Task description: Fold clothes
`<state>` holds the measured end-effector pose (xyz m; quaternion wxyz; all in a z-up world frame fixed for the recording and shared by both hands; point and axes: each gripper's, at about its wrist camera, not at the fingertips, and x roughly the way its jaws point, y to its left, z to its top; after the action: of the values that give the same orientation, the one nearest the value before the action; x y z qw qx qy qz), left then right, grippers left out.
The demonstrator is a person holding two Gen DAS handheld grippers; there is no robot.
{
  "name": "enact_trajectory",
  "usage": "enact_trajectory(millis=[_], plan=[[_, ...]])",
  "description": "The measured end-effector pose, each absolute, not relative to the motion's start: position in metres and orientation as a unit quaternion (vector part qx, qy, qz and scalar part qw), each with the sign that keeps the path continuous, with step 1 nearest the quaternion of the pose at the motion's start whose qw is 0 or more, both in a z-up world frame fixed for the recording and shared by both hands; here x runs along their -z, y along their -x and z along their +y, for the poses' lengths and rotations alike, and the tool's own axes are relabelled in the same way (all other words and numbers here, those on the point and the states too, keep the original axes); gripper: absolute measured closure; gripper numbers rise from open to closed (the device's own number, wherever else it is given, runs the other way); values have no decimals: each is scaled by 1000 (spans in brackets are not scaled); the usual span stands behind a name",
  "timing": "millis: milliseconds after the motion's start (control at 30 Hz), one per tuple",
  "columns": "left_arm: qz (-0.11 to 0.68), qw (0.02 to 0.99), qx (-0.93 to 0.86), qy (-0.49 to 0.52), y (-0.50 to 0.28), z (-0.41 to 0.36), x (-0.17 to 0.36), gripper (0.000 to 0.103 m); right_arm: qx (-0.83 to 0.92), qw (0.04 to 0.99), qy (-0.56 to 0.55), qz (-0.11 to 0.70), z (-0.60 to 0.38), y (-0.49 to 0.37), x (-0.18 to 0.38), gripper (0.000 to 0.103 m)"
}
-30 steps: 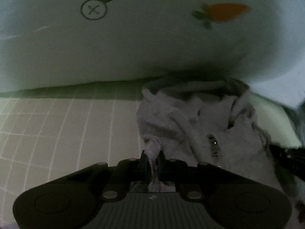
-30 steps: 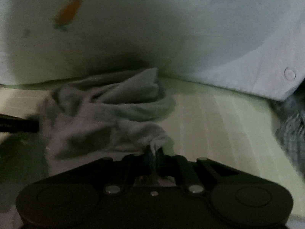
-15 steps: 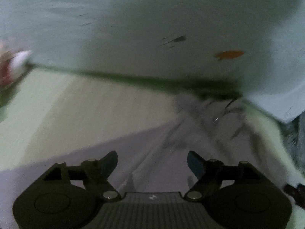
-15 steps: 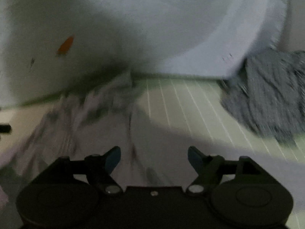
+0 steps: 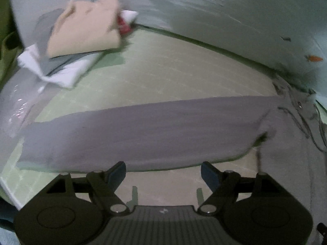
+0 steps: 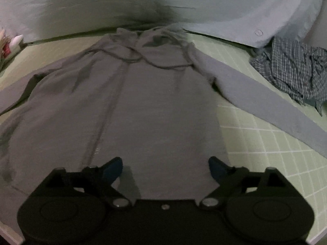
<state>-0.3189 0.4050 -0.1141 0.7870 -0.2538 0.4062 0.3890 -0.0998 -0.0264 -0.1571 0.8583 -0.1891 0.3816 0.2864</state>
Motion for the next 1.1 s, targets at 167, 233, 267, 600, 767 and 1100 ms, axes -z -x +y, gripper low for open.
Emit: enact_trajectory(millis=[167,233,267,600,767,1100], plan=[[398,788,-402,241,359,430,117,18,-269,852,203,400,-11,132,165,3],[397,782,-413,245,372,443,121,18,-248,856,188,413,-10,145,169,3],[397,779,-419,248,378,450,124,18,-234,858,184,418,-9,148,169,3],[405,733,-468,282,432,507,139,15,-195,869,170,422,28,163,147,0],[414,727,-471,279,435,517,146,12,-208,860,187,426,53,168,143,0],[440,713,-477,265,439,530,165,2,-222,851,199,432,83,185,146,0]])
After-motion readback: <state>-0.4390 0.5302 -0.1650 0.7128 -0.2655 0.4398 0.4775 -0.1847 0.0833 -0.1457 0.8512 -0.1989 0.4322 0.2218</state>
